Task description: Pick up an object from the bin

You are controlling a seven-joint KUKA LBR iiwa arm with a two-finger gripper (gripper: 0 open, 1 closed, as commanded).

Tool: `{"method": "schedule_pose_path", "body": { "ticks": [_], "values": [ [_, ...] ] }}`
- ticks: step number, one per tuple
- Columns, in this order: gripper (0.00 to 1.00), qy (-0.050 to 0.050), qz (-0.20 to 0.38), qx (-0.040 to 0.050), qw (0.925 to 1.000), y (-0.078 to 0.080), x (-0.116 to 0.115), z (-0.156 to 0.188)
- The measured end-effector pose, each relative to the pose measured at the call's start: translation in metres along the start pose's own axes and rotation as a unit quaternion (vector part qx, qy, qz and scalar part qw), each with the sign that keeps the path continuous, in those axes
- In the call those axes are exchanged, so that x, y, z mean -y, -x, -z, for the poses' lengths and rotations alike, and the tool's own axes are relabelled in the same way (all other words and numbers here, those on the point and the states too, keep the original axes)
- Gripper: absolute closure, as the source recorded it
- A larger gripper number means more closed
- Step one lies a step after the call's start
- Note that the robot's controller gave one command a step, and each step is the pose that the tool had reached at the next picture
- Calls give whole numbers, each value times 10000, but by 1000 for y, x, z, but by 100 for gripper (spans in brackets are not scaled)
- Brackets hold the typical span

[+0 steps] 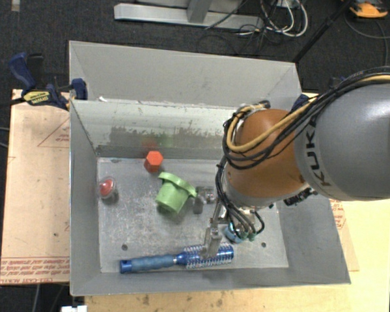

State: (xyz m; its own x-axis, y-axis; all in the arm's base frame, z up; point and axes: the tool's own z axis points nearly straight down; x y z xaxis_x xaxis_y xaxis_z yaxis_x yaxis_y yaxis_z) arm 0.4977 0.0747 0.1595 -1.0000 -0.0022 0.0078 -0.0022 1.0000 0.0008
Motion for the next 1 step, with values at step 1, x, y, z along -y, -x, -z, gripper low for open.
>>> {"method": "schedule_pose_path", "body": {
  "ticks": [1],
  "values": [
    [0, 6, 847, 138, 9963, -10, -12, -89]
  ]
}}
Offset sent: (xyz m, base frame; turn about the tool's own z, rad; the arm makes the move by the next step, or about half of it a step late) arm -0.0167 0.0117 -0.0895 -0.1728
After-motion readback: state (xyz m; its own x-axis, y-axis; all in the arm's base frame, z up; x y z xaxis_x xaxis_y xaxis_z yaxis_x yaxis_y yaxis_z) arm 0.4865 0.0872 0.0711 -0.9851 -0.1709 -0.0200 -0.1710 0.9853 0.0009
